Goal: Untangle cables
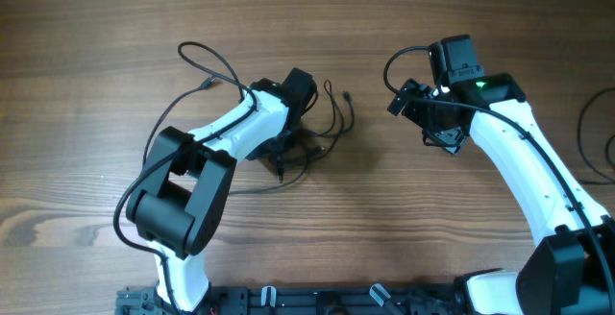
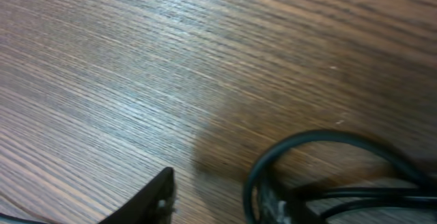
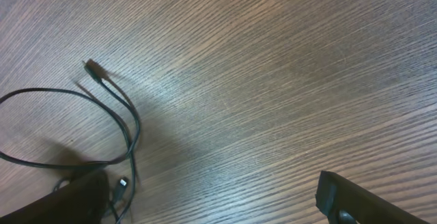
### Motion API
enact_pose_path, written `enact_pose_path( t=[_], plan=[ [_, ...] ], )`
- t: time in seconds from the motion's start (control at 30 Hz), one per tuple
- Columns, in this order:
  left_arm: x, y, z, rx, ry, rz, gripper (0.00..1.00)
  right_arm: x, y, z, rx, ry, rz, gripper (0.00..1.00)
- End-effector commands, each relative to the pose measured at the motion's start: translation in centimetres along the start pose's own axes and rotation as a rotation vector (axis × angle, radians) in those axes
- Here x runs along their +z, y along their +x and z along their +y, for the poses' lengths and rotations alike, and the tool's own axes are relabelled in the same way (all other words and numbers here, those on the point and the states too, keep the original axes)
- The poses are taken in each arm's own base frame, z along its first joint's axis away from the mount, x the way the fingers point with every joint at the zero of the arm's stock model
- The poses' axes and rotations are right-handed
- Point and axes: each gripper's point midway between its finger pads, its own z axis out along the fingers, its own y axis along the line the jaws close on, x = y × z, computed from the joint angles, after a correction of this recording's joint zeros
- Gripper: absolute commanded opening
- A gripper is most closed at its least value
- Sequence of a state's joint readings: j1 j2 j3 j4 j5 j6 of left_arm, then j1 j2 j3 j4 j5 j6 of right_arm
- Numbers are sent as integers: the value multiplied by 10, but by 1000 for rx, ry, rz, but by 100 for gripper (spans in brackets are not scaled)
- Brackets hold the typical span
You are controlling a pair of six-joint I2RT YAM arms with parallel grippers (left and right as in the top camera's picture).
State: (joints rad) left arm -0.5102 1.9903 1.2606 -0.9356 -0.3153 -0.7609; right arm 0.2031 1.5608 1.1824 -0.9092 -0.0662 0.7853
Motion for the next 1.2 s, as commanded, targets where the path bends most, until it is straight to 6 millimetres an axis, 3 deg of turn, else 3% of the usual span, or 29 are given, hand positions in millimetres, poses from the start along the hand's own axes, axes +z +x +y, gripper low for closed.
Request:
enact_pose_path(
  t=[0.0, 0.03, 0.23, 0.37, 0.47, 0.5, 0.57, 0.7, 0.83, 1.0, 1.1, 1.17],
  plan=[
    [42, 35, 27, 41, -111, 127, 22, 7, 0, -6, 2, 33, 2, 100],
    [44, 36, 27, 40, -109, 125, 4, 7, 0, -6, 2, 33, 2, 100],
    [49, 37, 4, 11, 9, 140, 4, 7, 1, -7, 2, 37, 6, 100],
    [35, 25, -3, -14, 60, 133, 4, 7, 6, -2, -66, 7, 37, 100],
    [12, 7, -3, -41, 111, 90, 4, 6, 15, 10, -131, -66, 89, 100],
    [-9, -5, -6, -38, 180, 48, 4, 5, 22, 20, -172, -132, 122, 100],
    [-32, -14, -12, -10, 270, 6, 4, 3, 29, 32, -204, -203, 159, 100],
    [-90, -26, -20, 93, 461, -108, 4, -4, 39, 55, -221, -330, 215, 100],
    [-133, -33, -10, 134, 543, -221, 4, -10, 44, 74, -246, -421, 228, 100],
    [-168, -37, 2, 123, 602, -310, 4, -12, 48, 89, -255, -449, 216, 100],
    [-176, -36, 5, 120, 623, -326, 4, -13, 55, 98, -234, -462, 229, 100],
    [-178, -35, 3, 124, 636, -320, 4, -15, 71, 112, -210, -480, 263, 100]
  ],
)
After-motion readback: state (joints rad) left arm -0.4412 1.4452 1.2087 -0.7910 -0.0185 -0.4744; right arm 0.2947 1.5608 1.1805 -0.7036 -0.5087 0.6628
